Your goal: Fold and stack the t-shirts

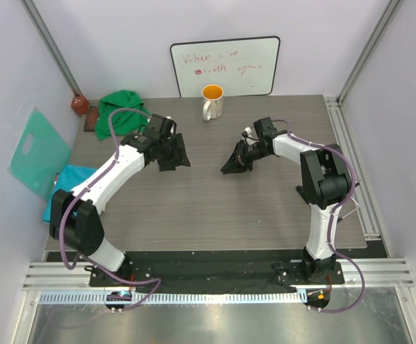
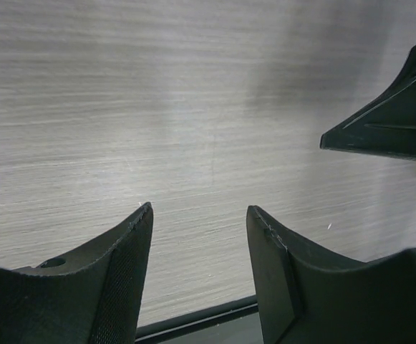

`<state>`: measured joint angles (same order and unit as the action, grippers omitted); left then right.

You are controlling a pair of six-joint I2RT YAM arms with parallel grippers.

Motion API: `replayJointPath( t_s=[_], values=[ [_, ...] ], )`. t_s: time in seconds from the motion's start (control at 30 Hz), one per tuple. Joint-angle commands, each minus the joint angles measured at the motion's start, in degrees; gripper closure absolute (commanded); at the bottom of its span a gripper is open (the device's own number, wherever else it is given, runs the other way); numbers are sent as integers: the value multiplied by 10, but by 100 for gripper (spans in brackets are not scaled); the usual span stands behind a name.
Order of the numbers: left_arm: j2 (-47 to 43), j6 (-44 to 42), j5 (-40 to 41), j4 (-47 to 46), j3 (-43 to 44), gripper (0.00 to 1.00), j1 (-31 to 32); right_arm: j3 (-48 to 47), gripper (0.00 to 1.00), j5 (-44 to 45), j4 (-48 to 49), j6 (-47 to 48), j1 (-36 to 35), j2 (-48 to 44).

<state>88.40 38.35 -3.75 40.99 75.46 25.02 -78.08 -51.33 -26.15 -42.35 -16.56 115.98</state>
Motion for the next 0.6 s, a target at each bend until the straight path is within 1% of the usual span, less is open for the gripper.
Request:
replayJointPath(
  t_s=[0.0,0.27,0.57],
  values=[
    [17,-7,-10,-19,16,44,7,-10,80,-4,7,4,-2,-6],
    [34,-26,-7,1,50,44,7,-1,80,-2,7,8,-2,-10],
    [35,-20,-12,4,52,45,7,-3,80,-2,6,6,-2,-7]
  ],
)
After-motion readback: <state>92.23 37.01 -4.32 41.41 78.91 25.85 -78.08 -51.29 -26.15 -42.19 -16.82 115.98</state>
